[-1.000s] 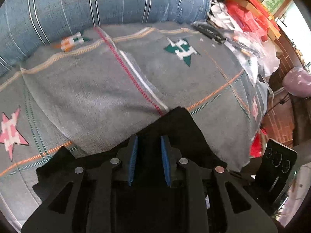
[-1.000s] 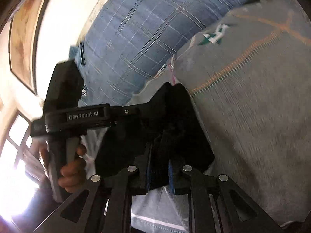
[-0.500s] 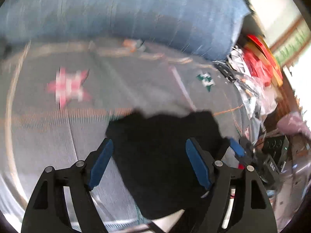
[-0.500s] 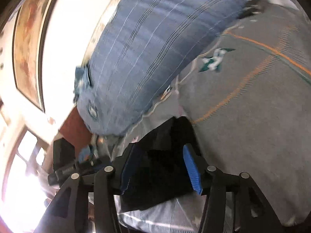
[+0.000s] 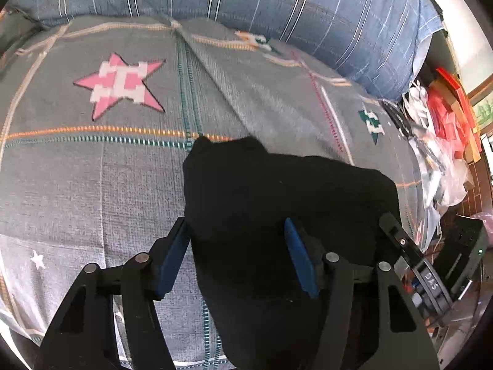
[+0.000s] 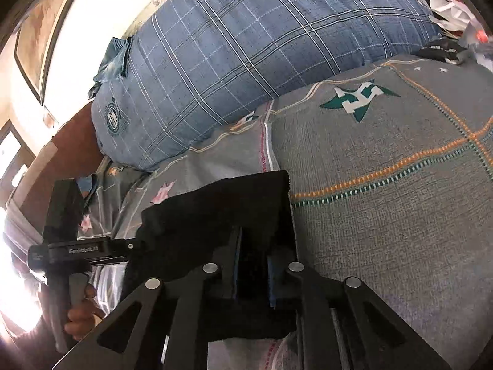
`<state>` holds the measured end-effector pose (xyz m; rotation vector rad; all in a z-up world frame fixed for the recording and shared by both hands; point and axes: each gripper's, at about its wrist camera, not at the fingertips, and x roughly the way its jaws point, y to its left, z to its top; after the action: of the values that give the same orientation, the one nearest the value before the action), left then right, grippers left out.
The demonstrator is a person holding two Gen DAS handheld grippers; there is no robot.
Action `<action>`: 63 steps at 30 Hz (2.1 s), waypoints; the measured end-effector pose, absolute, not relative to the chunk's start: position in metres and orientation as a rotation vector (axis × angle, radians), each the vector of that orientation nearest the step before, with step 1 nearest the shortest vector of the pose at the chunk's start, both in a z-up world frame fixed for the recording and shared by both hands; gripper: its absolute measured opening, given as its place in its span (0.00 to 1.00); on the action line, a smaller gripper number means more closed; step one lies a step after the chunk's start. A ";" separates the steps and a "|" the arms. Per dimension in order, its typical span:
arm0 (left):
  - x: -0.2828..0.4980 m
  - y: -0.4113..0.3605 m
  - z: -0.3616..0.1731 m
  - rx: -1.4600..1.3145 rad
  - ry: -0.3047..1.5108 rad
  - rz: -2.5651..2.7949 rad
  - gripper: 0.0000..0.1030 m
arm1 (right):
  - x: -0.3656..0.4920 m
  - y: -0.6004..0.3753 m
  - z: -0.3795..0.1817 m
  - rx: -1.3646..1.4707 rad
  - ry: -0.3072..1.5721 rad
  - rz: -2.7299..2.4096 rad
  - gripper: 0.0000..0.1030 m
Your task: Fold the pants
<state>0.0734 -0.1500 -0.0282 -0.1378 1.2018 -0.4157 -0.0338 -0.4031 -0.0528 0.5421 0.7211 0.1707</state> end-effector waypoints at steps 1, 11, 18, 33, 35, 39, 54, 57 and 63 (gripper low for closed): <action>0.071 -0.152 -0.027 -0.127 1.195 -0.410 0.61 | -0.037 -0.405 -0.050 0.552 0.714 0.163 0.19; 0.069 -0.160 -0.009 -0.058 1.107 -0.376 0.60 | -0.014 -0.416 -0.042 0.664 0.704 0.168 0.35; 0.077 -0.171 -0.007 -0.037 1.118 -0.359 0.60 | 0.006 -0.400 -0.036 0.516 0.712 0.182 0.08; 0.047 -0.143 -0.015 -0.162 1.242 -0.424 0.66 | -0.049 -0.416 -0.038 0.635 0.772 0.190 0.44; 0.040 -0.149 -0.032 -0.142 1.284 -0.428 0.66 | -0.048 -0.407 -0.046 0.578 0.803 0.191 0.19; 0.021 -0.154 -0.028 -0.131 1.268 -0.435 0.66 | -0.069 -0.393 -0.022 0.470 0.745 0.222 0.05; 0.047 -0.123 -0.014 -0.165 1.179 -0.413 0.69 | -0.056 -0.440 -0.030 0.709 0.715 0.154 0.46; 0.063 -0.119 -0.034 -0.242 1.272 -0.417 0.69 | -0.038 -0.436 -0.050 0.727 0.770 0.147 0.46; 0.066 -0.134 -0.050 -0.300 1.322 -0.508 0.67 | -0.021 -0.419 -0.073 0.683 0.809 0.202 0.37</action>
<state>0.0657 -0.1343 -0.0503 -0.3001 1.3224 -0.5085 -0.0211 -0.4189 -0.0726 0.6831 0.8091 0.2018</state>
